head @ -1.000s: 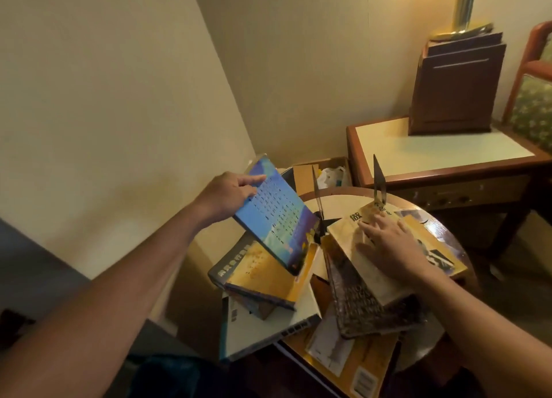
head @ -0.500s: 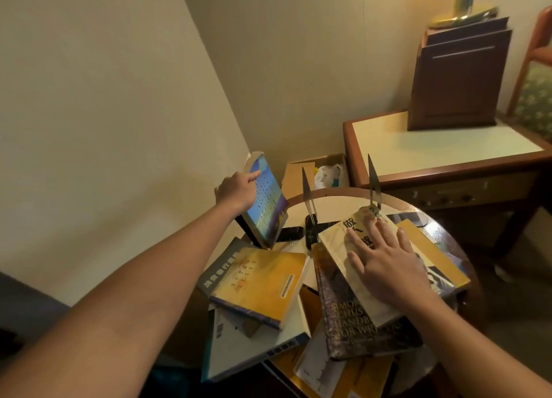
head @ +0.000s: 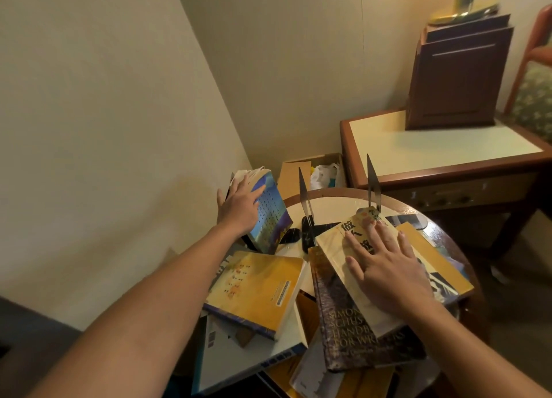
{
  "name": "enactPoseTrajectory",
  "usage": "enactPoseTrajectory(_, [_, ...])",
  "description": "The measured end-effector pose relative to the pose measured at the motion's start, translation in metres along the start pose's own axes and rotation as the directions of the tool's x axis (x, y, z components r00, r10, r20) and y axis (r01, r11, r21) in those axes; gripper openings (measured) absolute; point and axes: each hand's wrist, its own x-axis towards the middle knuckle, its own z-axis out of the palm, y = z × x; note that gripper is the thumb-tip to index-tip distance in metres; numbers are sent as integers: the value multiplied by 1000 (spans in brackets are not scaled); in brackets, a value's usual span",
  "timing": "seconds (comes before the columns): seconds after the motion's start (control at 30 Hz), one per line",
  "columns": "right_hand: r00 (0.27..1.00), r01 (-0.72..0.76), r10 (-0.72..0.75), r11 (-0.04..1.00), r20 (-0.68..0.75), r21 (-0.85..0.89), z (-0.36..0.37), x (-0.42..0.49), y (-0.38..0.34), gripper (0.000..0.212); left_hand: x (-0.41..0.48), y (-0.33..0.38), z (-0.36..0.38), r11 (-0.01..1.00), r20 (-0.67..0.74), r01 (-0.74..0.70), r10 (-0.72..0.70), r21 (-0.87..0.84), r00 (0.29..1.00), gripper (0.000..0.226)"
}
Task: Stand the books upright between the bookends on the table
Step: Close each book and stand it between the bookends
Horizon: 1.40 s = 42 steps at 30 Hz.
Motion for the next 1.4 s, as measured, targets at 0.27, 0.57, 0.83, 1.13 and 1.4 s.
enactPoseTrajectory(0.27, [1000,2,-2,1000,-24,-12,4,1,0,58,16,1,9,995,-108,-40,50,94,993,57])
enactPoseTrajectory(0.57, [999,0,-1,1000,-35,-31,7,2,1,60,20,-8,14,987,-162,-154,146,-42,976,63])
enactPoseTrajectory(0.83, [1000,-4,3,999,-26,-36,8,1,0,62,-8,12,4,986,-284,-63,18,-152,959,45])
enactPoseTrajectory(1.13, [1000,-8,8,999,-2,-46,7,2,0,60,-14,-2,11,986,-176,-163,157,-23,972,47])
enactPoseTrajectory(1.4, [999,-30,30,998,14,-51,7,0,-5,62,-36,4,-1,978,-129,-209,207,-2,970,52])
